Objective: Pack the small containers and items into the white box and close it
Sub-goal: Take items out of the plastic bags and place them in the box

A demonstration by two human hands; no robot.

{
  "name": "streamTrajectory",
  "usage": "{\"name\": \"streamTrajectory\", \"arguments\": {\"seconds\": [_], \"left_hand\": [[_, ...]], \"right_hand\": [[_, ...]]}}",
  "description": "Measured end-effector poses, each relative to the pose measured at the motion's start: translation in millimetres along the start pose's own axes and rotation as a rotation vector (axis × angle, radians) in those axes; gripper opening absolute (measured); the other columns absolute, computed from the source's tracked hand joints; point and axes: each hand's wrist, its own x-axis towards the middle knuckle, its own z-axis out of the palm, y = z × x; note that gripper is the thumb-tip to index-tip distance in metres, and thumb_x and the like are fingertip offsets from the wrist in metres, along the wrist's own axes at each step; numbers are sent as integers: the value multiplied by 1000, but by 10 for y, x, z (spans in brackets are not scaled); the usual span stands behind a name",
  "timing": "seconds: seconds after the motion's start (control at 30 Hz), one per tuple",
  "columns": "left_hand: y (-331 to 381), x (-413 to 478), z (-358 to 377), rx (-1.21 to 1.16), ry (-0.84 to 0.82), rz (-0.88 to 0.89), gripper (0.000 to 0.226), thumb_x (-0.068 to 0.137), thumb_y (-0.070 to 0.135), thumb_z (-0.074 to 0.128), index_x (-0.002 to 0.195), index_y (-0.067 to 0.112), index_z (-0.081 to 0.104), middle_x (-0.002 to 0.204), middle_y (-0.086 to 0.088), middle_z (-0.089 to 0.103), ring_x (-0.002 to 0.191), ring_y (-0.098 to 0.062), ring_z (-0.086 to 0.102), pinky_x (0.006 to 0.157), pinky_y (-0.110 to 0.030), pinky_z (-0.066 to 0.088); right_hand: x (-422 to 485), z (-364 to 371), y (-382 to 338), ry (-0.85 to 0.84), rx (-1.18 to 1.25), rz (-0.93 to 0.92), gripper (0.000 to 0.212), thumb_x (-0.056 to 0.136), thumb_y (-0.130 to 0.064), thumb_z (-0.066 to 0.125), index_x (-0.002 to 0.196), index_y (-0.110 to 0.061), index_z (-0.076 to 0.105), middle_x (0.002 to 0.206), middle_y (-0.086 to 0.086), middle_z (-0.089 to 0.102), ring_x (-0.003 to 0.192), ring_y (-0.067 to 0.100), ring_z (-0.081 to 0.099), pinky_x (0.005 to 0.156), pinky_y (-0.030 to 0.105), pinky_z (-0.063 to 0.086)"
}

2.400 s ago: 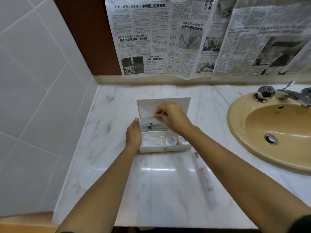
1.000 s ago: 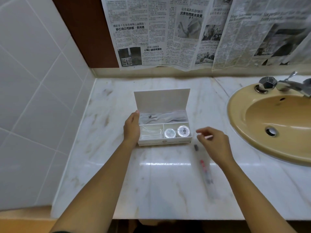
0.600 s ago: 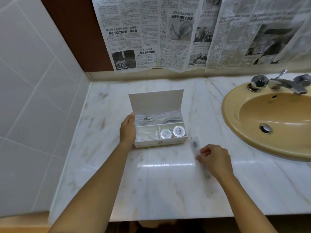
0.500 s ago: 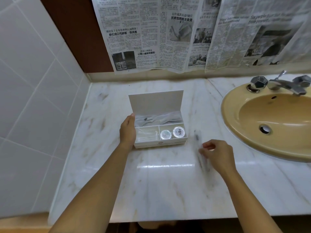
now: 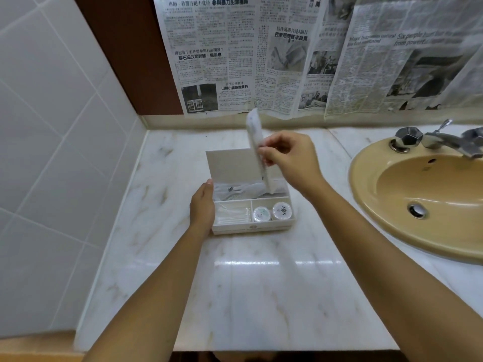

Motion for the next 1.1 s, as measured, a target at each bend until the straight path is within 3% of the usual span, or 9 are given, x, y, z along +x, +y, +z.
{"name": "streamTrajectory", "arguments": {"seconds": [0.17, 0.23, 0.37, 0.43, 0.5, 0.63, 0.73, 0.9, 1.1], "left_hand": [[44, -38, 11, -5, 10, -9, 36, 104, 47, 35, 106, 29, 66, 112, 11, 68, 109, -12, 60, 102, -30, 44], [63, -48, 20, -6, 29, -13, 39, 106, 44, 34, 120, 24, 63, 117, 9, 63, 113, -12, 56, 103, -28, 40], [49, -23, 26, -27, 29, -58, 40, 104, 49, 33, 112, 27, 66, 108, 10, 68, 109, -14, 60, 102, -33, 44], [32, -11, 29, -25, 27, -50, 42, 103, 50, 32, 110, 29, 68, 109, 9, 69, 109, -14, 61, 104, -35, 45], [41, -18, 21, -32, 29, -45, 43, 103, 50, 31, 102, 30, 69, 105, 8, 70, 106, -15, 62, 101, -36, 47], [42, -33, 28, -32, 12, -34, 58, 95, 60, 31, 123, 23, 66, 119, 6, 69, 113, -15, 62, 107, -41, 45], [30, -27, 15, -30, 10, -44, 69, 85, 69, 32, 126, 24, 66, 121, 7, 69, 115, -14, 62, 107, -43, 44], [67, -50, 27, -32, 10, -40, 51, 98, 54, 35, 121, 24, 67, 117, 7, 70, 112, -12, 63, 107, -41, 45], [107, -68, 13, 10, 16, -49, 48, 103, 47, 35, 132, 20, 62, 129, 3, 64, 120, -15, 57, 111, -37, 40]], "right_hand": [[-19, 320, 291, -267, -328, -49, 4, 83, -10, 75, 82, -14, 74, 71, -9, 68, 60, -2, 58, 62, 12, 45], [-34, 401, 402, -362, -493, -90, 4, 83, -12, 75, 86, -14, 76, 82, -4, 69, 66, 2, 57, 66, 14, 42], [-63, 554, 563, -448, -678, -157, 7, 83, -12, 75, 89, -12, 77, 94, 3, 65, 82, 14, 58, 71, 22, 43], [-57, 598, 587, -462, -718, -156, 8, 84, -11, 74, 91, -11, 78, 94, 2, 68, 82, 11, 57, 71, 20, 39], [-25, 645, 617, -481, -768, -145, 9, 84, -10, 73, 91, -11, 78, 95, 3, 71, 83, 14, 61, 72, 23, 45], [68, 751, 639, -573, -901, -123, 12, 81, -3, 71, 85, -12, 78, 98, 8, 71, 84, 25, 68, 78, 36, 57], [127, 803, 586, -673, -1004, -148, 17, 76, 6, 66, 81, -6, 76, 93, 10, 67, 78, 29, 66, 71, 31, 55], [178, 823, 574, -716, -1016, -73, 19, 78, 7, 61, 80, -4, 76, 87, 13, 73, 81, 31, 68, 76, 35, 57], [105, 737, 639, -633, -885, 12, 29, 86, 8, 59, 99, -9, 78, 102, 8, 74, 92, 26, 69, 87, 35, 56]]}}
